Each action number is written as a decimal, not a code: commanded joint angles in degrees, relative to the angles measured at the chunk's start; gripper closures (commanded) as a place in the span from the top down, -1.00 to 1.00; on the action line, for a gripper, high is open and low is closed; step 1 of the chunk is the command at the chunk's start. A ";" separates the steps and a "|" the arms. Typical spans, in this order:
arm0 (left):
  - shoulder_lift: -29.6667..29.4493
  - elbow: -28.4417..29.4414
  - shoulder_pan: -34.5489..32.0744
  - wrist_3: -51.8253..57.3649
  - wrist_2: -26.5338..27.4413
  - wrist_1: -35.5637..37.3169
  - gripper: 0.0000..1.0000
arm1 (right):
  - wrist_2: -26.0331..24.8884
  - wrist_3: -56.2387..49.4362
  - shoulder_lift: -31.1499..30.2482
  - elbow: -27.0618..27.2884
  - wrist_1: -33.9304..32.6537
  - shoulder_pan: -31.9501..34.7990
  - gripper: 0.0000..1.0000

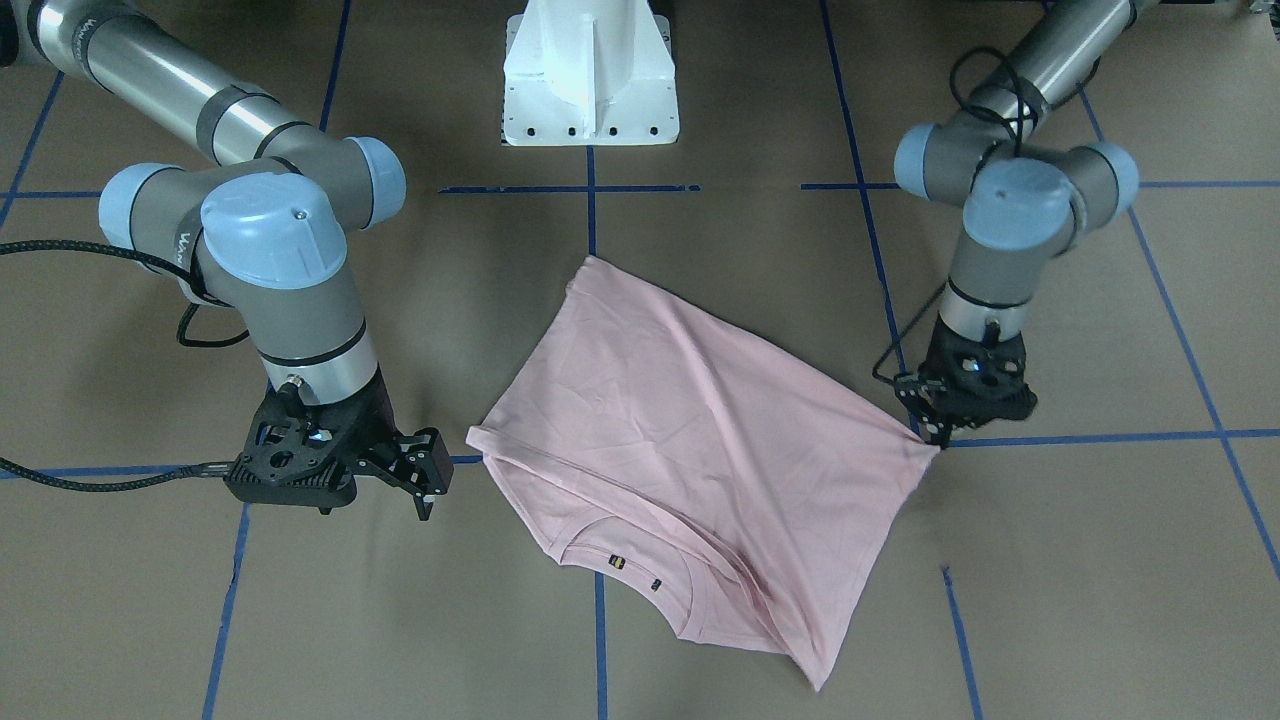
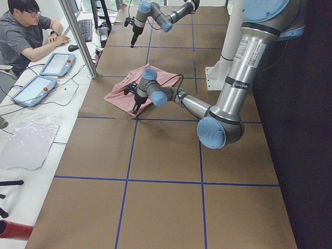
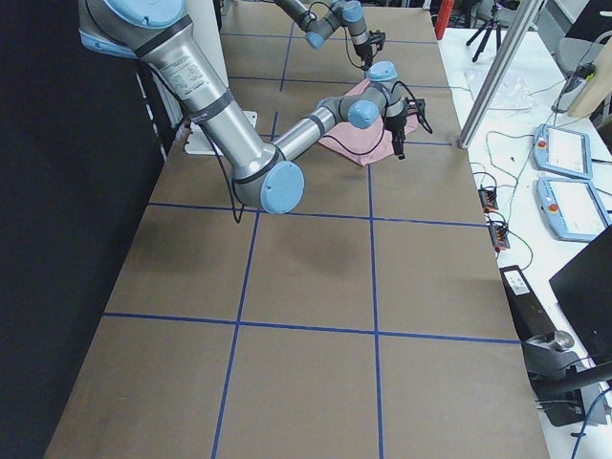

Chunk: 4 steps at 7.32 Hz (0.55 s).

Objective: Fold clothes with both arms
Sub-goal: 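Grasp the side edge with the left gripper and fold it inward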

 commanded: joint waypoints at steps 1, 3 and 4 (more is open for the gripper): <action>-14.22 22.06 -4.74 3.84 2.24 -8.14 -1.00 | -0.01 0.14 0.00 0.00 0.00 0.00 1.00; -24.81 38.28 -5.09 3.66 6.21 -15.34 -1.00 | 0.08 0.06 0.00 0.35 0.00 0.00 1.00; -23.44 38.16 -5.44 3.66 5.87 -16.60 -1.00 | 0.08 0.23 0.26 0.44 0.00 -0.17 1.00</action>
